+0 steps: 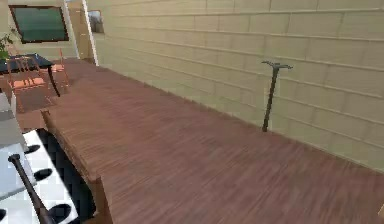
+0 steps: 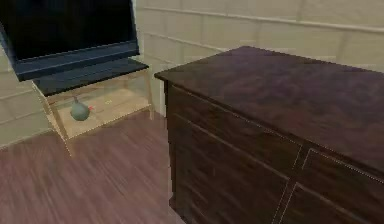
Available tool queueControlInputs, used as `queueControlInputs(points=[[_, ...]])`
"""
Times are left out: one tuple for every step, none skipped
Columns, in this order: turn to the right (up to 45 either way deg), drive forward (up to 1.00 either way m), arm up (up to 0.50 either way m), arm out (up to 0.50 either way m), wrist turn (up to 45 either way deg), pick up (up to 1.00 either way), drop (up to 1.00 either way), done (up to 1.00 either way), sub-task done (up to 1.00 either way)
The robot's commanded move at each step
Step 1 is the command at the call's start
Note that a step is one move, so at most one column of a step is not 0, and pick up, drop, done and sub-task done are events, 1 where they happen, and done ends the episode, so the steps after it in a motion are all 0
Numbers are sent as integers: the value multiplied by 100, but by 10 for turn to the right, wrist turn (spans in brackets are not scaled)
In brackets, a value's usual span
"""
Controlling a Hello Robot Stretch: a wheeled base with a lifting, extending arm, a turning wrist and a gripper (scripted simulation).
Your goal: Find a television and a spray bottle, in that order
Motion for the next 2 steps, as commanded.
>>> queueControlInputs(points=[[450,0,0,0,0,0,0,0,0],[30,0,0,0,0,0,0,0,0]])
